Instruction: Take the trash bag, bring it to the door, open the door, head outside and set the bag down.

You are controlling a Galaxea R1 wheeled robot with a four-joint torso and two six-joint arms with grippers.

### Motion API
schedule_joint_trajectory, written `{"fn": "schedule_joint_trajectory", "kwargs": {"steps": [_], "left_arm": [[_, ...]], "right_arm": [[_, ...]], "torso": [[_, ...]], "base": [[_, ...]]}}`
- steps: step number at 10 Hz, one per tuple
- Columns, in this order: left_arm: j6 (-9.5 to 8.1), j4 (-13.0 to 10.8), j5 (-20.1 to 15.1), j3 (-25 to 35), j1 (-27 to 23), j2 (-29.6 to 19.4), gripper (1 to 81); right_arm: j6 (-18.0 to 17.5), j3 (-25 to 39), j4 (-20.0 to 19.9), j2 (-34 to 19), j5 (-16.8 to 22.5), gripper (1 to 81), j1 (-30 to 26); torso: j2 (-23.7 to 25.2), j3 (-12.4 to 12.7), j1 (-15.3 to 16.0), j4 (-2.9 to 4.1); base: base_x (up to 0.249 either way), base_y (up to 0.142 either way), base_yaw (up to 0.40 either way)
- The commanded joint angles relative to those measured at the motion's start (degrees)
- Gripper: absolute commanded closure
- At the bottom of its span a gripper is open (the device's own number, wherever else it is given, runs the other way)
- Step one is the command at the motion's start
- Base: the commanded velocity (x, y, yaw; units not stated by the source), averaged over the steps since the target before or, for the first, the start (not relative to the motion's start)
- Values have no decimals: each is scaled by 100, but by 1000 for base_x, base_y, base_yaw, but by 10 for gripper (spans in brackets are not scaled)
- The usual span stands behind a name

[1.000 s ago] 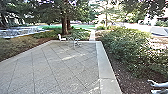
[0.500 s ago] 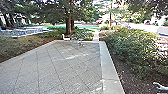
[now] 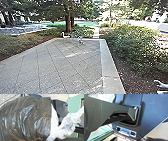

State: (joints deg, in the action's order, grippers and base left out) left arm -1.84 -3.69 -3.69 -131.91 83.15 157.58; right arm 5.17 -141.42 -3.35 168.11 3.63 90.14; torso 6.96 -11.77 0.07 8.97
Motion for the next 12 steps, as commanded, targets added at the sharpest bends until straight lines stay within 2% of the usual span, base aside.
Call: {"fn": "schedule_joint_trajectory", "kwargs": {"steps": [1,3,4,6,7,8,10,12], "left_arm": [[-35,510,-343,324,-768,-437,811],[-36,712,-483,403,-1146,-604,811],[-36,800,-562,403,-1366,-674,811],[-36,1098,-869,403,-1910,-884,811],[-36,1187,-1028,403,-2157,-947,811],[-35,1257,-1168,403,-2368,-982,811],[-36,1336,-1414,386,-2737,-1026,811],[-27,1433,-1520,368,-3027,-1035,811]], "right_arm": [[37,81,72,6,427,10,-167],[28,72,45,6,419,10,-167],[20,72,45,6,428,10,-175],[19,46,28,15,437,10,-167],[19,46,36,15,437,10,-166],[19,46,37,15,428,10,-167],[19,37,28,24,419,10,-158],[19,2,1,32,410,10,-167]], "torso": [[0,-472,0,0],[-2,-849,2,0],[-5,-524,4,0],[-7,-673,6,0],[-9,-828,6,0],[-9,-1077,9,276],[-9,-1215,6,403],[-11,-1530,11,598]], "base": [[0,0,0],[0,0,0],[0,0,0],[0,0,0],[0,0,0],[0,0,0],[0,0,0],[0,0,0]]}}
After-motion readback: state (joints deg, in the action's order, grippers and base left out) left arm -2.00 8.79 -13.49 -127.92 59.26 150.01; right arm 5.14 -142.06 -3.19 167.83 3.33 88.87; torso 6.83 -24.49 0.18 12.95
